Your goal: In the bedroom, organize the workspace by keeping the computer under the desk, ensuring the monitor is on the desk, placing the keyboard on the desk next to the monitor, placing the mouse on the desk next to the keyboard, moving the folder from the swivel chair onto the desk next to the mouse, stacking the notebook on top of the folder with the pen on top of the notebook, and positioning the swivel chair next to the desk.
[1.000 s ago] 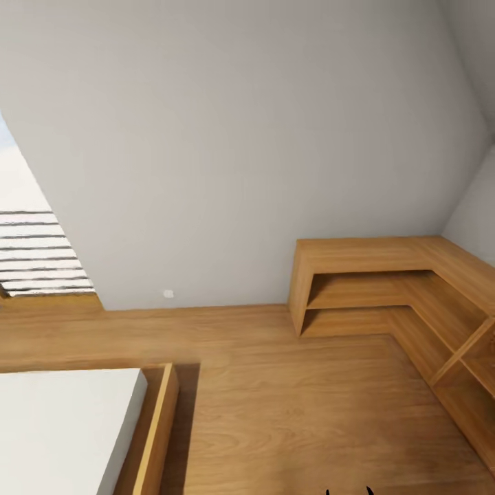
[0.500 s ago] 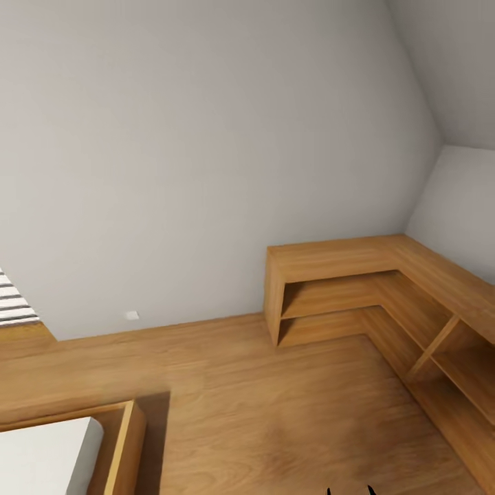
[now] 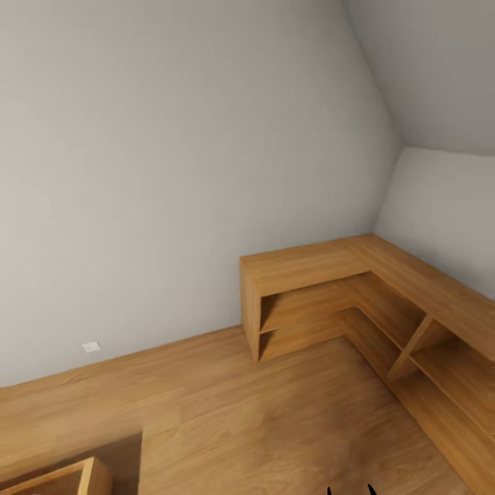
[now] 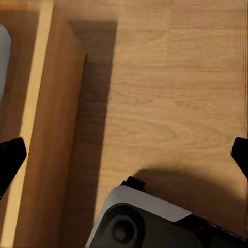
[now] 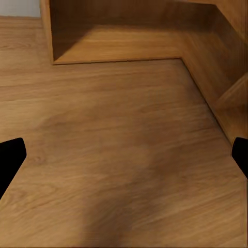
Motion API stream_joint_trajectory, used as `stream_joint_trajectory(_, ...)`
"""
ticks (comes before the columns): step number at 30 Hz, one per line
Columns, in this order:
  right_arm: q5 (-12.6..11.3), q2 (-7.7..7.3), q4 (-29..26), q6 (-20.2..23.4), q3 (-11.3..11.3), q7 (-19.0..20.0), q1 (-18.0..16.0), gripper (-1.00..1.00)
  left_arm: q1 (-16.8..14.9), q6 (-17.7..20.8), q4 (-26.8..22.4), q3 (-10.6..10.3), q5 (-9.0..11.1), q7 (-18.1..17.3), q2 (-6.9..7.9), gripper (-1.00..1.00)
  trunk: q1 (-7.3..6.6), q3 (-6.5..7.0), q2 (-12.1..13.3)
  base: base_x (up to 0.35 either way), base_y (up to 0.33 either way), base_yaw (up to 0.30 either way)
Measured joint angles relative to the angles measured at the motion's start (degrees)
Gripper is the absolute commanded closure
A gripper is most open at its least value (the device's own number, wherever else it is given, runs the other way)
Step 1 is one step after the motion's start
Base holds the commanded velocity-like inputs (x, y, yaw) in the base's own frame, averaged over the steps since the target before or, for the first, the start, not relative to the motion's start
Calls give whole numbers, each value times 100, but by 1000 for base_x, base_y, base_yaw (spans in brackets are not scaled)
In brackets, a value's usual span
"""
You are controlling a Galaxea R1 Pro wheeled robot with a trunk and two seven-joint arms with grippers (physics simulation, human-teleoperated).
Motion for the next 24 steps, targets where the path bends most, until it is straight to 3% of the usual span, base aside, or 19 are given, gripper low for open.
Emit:
stream_joint_trajectory(6,7,-33,0,-4,2,2,0,-100,0,0,0,-10,-1,0,0,-100,2,30,1,219,21,-277)
stream_joint_trajectory(24,-22,-1,0,15,-1,1,0,-100,0,0,0,-15,0,-1,0,-100,3,104,1,15,1,-281)
